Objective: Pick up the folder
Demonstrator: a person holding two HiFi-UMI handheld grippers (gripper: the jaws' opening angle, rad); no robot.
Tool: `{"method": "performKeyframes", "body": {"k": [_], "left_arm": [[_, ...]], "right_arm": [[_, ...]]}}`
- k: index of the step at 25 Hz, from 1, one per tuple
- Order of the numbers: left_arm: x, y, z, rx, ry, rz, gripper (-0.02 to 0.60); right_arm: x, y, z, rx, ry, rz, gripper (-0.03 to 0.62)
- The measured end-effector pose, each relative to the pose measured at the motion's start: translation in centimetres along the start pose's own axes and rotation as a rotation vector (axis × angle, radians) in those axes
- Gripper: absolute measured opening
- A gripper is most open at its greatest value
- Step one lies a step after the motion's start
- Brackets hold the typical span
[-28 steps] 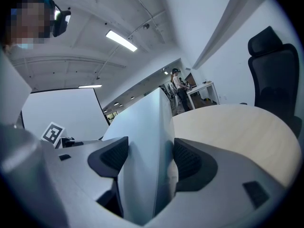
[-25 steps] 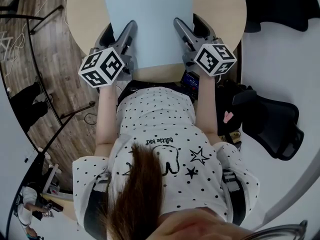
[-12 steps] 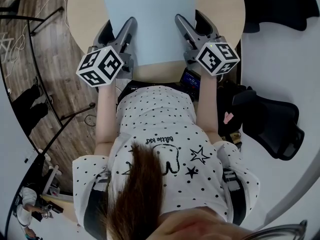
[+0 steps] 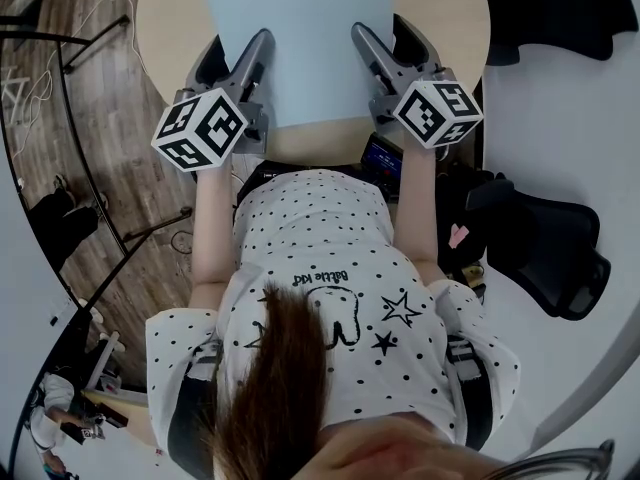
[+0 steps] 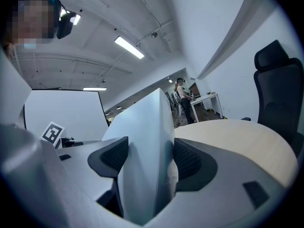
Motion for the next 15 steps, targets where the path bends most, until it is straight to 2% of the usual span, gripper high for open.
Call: {"method": "performKeyframes", "body": {"k": [15], "left_arm": [[1.4, -0.8, 0.1, -0.029, -0.035, -0.025, 0.318]], "right_arm": [[1.5, 0.4, 0.3, 0.005, -0.033, 0.025, 0.290]]}}
Point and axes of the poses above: the fingertips, and each gripper's own axes: z backward along the fingers, y to its left, x out of its top, the point moved 10 cm from there along z, backward along the fingers, and after that the axes turned 3 degrees about x, right-handed, at the moved point
